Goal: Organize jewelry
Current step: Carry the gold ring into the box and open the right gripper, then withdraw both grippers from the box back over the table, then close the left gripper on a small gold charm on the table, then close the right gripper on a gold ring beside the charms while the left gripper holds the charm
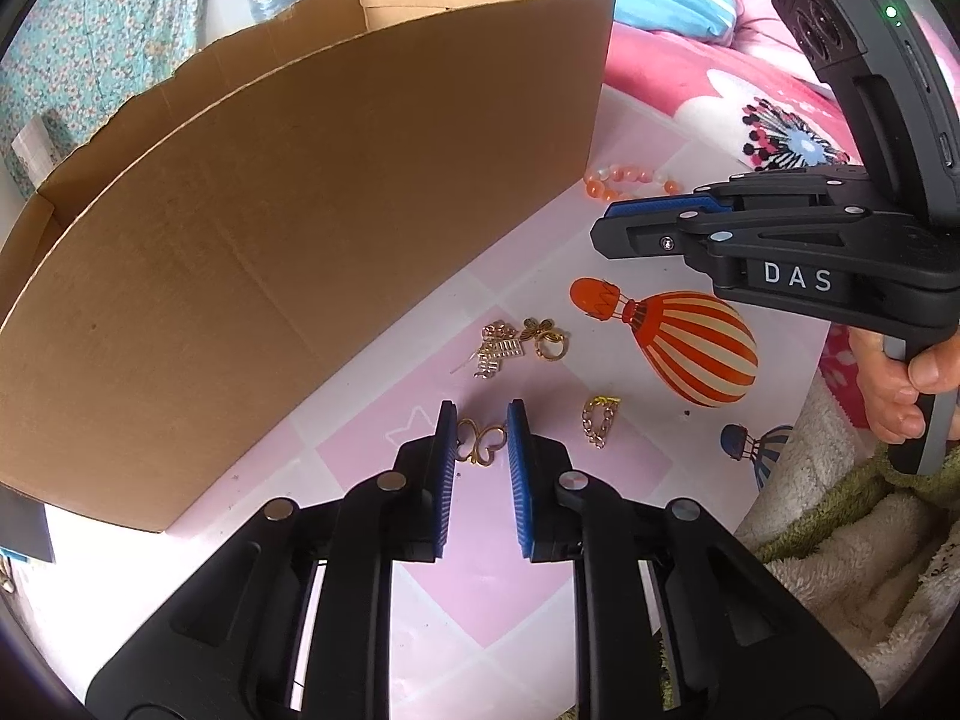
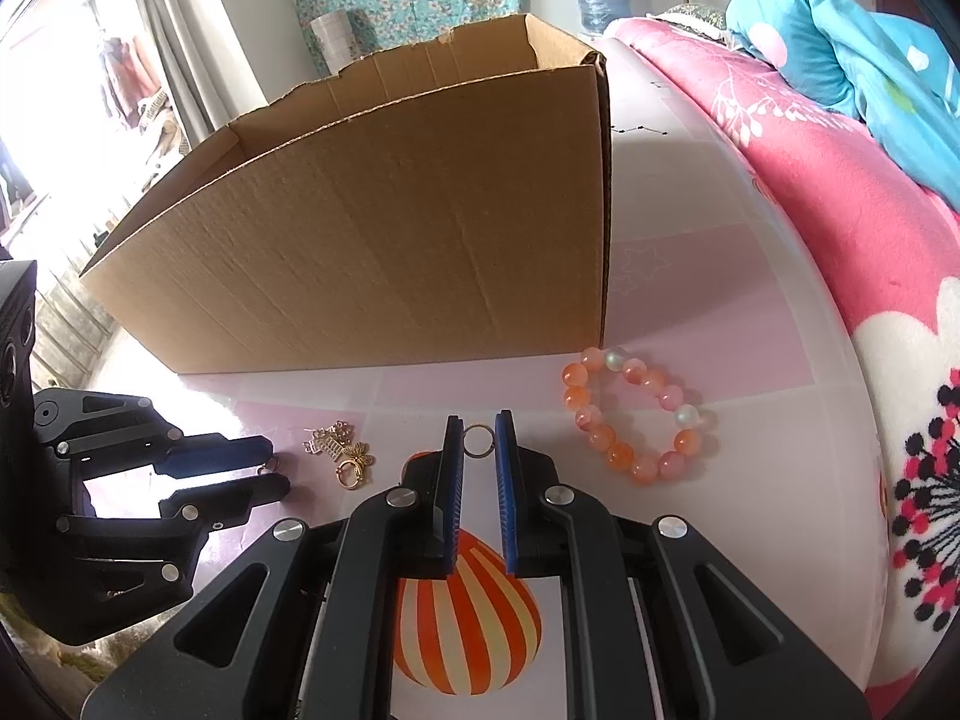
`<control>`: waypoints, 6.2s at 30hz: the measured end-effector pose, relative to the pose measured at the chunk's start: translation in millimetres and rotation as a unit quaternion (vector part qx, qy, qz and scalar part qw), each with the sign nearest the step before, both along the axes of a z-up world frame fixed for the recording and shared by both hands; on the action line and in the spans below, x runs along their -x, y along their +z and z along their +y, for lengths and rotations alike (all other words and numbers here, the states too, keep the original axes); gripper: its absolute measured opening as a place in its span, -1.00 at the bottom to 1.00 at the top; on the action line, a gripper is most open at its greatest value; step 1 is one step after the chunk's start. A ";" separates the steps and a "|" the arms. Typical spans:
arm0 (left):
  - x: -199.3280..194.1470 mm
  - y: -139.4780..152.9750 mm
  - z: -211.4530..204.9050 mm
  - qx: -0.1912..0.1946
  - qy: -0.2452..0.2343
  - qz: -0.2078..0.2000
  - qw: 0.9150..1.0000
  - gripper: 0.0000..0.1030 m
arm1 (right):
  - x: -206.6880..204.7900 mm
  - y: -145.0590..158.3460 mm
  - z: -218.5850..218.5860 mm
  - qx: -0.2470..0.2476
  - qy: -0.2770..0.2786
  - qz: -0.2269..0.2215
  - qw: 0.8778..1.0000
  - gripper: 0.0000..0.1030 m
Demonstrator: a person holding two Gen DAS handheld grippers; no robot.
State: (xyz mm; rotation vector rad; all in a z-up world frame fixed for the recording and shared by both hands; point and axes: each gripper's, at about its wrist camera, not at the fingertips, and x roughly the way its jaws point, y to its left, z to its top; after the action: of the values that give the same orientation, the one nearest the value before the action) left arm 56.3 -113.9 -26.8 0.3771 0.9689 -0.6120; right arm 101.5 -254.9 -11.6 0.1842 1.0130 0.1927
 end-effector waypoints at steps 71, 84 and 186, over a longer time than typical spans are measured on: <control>10.5 115.3 85.3 0.163 0.121 -0.099 0.974 0.39 | -0.5 110.3 10.5 -0.064 0.032 -0.133 0.989 0.35; 42.4 59.9 62.8 0.116 0.100 -0.037 0.988 0.45 | 29.2 63.6 3.2 -0.073 0.007 -0.056 0.996 0.36; 3.1 5.9 58.5 0.055 0.112 -0.038 0.991 -0.99 | 9.5 -1.3 41.8 -0.006 0.057 0.025 0.998 -0.31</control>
State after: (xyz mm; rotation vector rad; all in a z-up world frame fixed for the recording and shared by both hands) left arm 53.2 -55.3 -20.9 0.1889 0.8850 -0.4415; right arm 92.0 -213.1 -12.9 0.1435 1.0730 0.2986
